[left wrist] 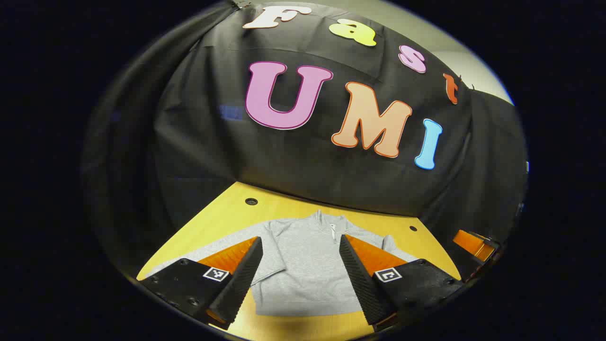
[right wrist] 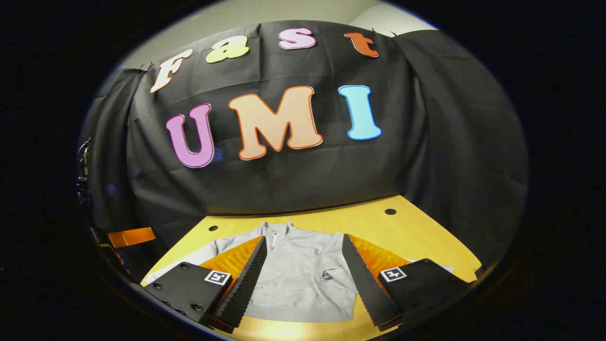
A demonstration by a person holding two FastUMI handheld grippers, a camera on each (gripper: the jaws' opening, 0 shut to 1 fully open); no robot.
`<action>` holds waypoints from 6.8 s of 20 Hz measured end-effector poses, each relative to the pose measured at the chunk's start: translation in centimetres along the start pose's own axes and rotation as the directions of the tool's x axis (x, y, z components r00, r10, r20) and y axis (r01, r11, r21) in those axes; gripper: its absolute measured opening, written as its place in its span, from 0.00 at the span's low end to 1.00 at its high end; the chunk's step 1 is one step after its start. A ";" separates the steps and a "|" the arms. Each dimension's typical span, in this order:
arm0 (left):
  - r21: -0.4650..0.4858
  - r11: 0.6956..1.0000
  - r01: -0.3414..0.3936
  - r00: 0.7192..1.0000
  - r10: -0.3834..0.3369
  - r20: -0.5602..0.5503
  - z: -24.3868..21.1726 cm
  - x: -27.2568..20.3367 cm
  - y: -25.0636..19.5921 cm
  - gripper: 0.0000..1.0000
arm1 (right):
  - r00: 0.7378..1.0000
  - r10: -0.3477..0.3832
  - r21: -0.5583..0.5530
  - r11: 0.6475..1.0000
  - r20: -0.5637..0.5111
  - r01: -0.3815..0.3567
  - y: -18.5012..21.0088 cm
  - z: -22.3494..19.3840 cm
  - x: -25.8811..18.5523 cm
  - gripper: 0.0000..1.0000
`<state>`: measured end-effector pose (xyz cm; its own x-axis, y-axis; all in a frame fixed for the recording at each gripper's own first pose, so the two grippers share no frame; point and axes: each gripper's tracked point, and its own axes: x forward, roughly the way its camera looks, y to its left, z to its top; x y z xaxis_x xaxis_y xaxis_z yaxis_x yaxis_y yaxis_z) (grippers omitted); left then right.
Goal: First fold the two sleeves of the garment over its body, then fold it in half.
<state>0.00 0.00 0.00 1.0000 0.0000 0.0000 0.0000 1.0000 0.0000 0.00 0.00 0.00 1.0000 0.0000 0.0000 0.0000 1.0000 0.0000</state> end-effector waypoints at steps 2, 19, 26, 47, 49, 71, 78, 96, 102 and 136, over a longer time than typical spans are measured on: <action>-0.002 1.000 0.013 1.000 -0.013 0.003 0.0 -0.1 -0.2 0.95 | 1.000 -0.017 -0.003 1.000 -0.012 0.017 -0.7 -0.5 -0.1 0.98; 0.062 0.998 -0.007 0.998 0.010 -0.057 -2.0 0.1 0.1 0.95 | 0.995 -0.066 0.015 0.998 -0.077 0.068 -4.8 -2.5 -0.6 0.98; 0.062 0.998 -0.013 0.997 0.018 -0.081 -3.2 -0.2 -0.1 0.95 | 0.979 -0.157 0.021 0.987 -0.131 0.161 -11.9 -3.8 -1.5 0.98; 0.063 0.993 -0.098 0.986 0.106 -0.128 -7.1 0.7 0.4 0.95 | 0.792 -0.240 -0.094 0.969 -0.561 0.227 -33.1 -20.2 1.1 0.95; 0.060 0.993 -0.105 0.984 0.112 -0.136 -7.5 0.6 0.3 0.96 | 0.771 -0.246 -0.099 0.967 -0.588 0.233 -34.3 -21.4 1.3 0.98; 0.083 0.987 -0.135 0.977 0.147 -0.152 -9.3 -1.9 -0.4 0.95 | 0.744 -0.170 0.015 0.972 -0.646 0.234 -33.4 -23.0 1.5 0.14; 0.037 0.997 -0.066 0.986 0.070 -0.152 -8.5 -1.3 1.2 0.95 | 0.806 -0.158 0.086 0.965 -0.570 0.250 -29.6 -18.8 1.5 0.12; 0.069 0.997 -0.047 0.983 0.058 -0.173 -6.3 -1.3 14.7 0.94 | 0.926 0.128 0.258 0.966 -0.355 -0.035 -1.2 -7.4 9.2 0.14; 0.036 0.998 -0.048 0.983 0.054 -0.175 -6.6 -2.0 16.4 0.94 | 0.912 0.301 0.379 0.907 -0.279 -0.184 8.8 -5.2 12.4 0.14; -0.027 0.938 -0.346 0.861 0.306 -0.405 -20.4 -6.8 29.2 0.95 | 0.683 0.542 0.134 0.821 -0.489 -0.555 34.8 -13.2 14.3 0.98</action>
<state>-6.76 29.19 -20.36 0.8614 0.3060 -0.4055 -0.3461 0.9378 -0.0275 14.32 34.80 -13.19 0.6834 0.5418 -0.4894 -0.5550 0.8210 0.1339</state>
